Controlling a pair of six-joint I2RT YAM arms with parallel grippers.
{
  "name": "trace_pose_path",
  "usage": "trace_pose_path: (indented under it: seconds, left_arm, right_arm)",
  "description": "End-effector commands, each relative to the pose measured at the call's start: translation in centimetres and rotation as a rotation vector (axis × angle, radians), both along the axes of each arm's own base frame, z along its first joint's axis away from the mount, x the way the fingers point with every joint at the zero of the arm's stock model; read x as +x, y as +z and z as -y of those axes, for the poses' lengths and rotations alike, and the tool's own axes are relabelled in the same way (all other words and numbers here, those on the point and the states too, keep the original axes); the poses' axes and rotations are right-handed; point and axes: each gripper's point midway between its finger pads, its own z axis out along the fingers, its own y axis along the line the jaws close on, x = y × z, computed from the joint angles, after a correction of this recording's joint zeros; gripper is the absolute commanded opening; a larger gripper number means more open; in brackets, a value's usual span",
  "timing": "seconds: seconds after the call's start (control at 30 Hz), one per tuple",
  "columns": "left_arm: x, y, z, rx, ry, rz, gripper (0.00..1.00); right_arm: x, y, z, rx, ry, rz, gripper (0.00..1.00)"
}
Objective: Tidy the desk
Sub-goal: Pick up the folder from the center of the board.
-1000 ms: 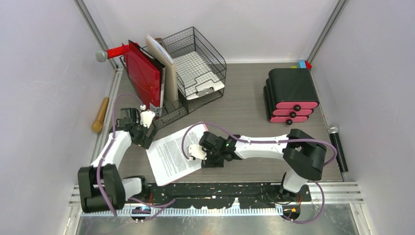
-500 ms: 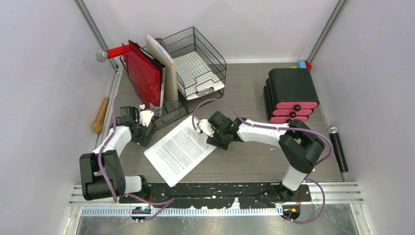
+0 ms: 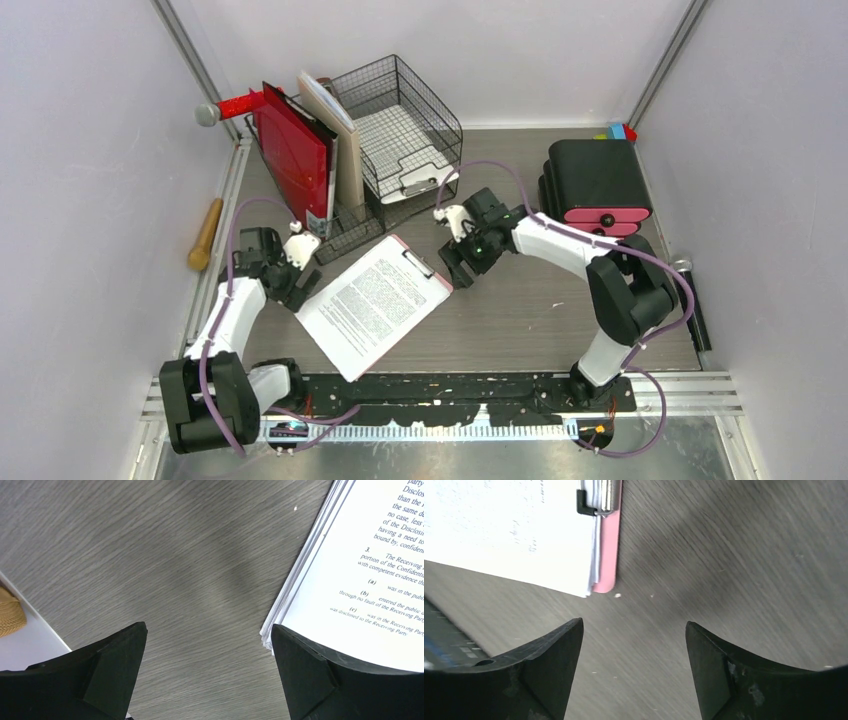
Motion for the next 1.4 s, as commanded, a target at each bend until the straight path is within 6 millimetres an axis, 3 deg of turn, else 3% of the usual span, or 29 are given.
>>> trace_pose_path:
  seconds: [0.0,0.1,0.47,0.77,1.13,1.37]
  left_arm:
    - [0.6,1.4,0.0,0.002,-0.012,0.055,1.00]
    - [0.5,1.8,0.0,0.002,-0.023,0.046,1.00]
    - [-1.6,2.0,-1.8,-0.003,-0.049,-0.037,1.00]
    - [-4.1,-0.6,-1.1,-0.012,-0.134,-0.115,1.00]
    - [-3.2,-2.7,0.4,-0.093,-0.145,-0.076,0.99]
    - [-3.3,-3.7,1.0,-0.066,-0.182,-0.070,0.99]
  right_arm:
    - [-0.6,3.8,-2.3,0.276,-0.145,-0.188,0.82]
    - [-0.6,4.2,-3.2,0.387,-0.204,-0.285,0.82]
    - [-0.7,0.7,-4.4,0.445,-0.288,-0.476,0.80]
    - [-0.8,-0.8,-4.7,0.440,-0.321,-0.542,0.79]
    - [-1.3,-1.9,-5.2,0.461,-0.340,-0.623,0.77]
    - [-1.4,-1.4,-6.0,0.512,-0.322,-0.666,0.76]
